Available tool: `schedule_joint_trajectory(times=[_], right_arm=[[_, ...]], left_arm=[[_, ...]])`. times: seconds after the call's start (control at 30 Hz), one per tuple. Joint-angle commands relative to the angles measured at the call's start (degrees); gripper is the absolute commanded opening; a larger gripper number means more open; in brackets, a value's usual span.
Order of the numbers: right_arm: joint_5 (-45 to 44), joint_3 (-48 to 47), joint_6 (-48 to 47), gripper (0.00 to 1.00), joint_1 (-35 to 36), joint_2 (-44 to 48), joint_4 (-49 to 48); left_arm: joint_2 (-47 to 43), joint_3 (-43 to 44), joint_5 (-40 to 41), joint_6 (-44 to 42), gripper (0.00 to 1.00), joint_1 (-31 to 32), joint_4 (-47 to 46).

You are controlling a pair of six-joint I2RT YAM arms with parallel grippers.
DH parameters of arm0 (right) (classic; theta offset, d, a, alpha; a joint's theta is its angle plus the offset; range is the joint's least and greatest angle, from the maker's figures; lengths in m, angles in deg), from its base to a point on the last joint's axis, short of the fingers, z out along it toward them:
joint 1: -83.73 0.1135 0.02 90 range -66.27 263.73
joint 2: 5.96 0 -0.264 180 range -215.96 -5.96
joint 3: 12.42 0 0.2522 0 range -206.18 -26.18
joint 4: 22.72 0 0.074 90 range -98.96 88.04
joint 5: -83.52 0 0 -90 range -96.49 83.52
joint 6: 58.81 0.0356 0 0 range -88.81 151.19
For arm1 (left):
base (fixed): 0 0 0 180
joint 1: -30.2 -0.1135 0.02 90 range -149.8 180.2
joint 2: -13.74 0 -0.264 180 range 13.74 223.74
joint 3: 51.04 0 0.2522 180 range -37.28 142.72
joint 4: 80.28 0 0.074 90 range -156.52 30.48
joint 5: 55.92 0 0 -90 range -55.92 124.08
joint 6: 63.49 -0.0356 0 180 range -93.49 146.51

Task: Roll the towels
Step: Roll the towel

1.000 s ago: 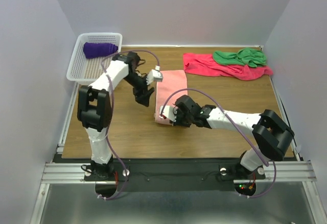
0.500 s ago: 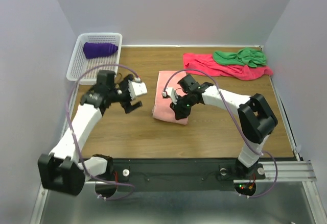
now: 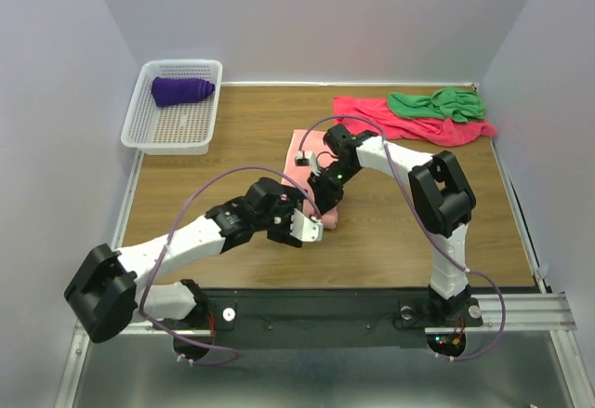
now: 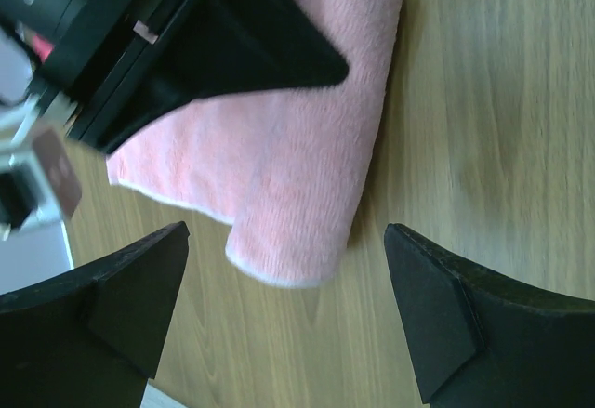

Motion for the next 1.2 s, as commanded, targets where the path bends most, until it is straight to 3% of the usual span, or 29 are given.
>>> schedule_joint_trajectory(times=[0.0,0.2,0.3,0.47,0.53,0.57,0.63,0.67,0.73,1.0,1.03,1.17], right_arm=[[4.2,-3.1,-1.3,0.11,-1.0,-3.3,6.7],[6.2,-6.6,-2.7,0.13,-2.2,-6.1,10.0],[6.1,-7.3,-3.4,0.14,-2.5,-6.4,10.9],[5.6,-8.0,-4.0,0.18,-3.1,-6.1,11.8],[5.0,-8.3,-4.3,0.26,-3.3,-5.7,11.8],[4.4,-8.6,-4.3,0.39,-3.4,-5.6,11.8],[3.9,-10.1,-4.1,0.46,-4.5,-5.2,11.7],[3.4,-10.8,-3.9,0.60,-5.8,-4.7,11.6],[3.3,-14.1,-3.1,0.70,-7.5,-4.5,11.6],[2.6,-25.9,0.0,0.86,-18.4,-0.4,11.6],[2.5,-26.3,0.3,0.93,-19.4,0.8,11.6],[-1.2,-24.7,0.3,1.00,-22.6,9.1,10.5]], left_arm=[[4.0,-1.4,5.4,-3.4,0.99,3.3,-9.3],[13.1,1.0,4.6,-5.7,0.98,4.2,-9.6],[16.4,2.9,5.2,-6.0,0.92,4.2,-9.0],[23.7,5.5,5.8,-4.5,0.64,4.2,-6.4],[25.5,6.7,5.5,-3.9,0.54,4.2,-3.5],[25.8,7.2,4.8,-3.6,0.51,4.2,-2.5],[26.6,9.2,3.8,-1.8,0.41,4.2,1.3],[27.0,9.8,2.5,-1.0,0.40,4.2,2.6],[27.8,12.1,0.9,0.8,0.35,4.2,6.9],[32.7,21.0,-8.3,5.5,0.31,1.6,20.4],[34.6,24.5,-9.8,5.7,0.32,-0.3,24.2],[41.8,37.0,-20.3,5.5,0.37,-5.9,36.8]])
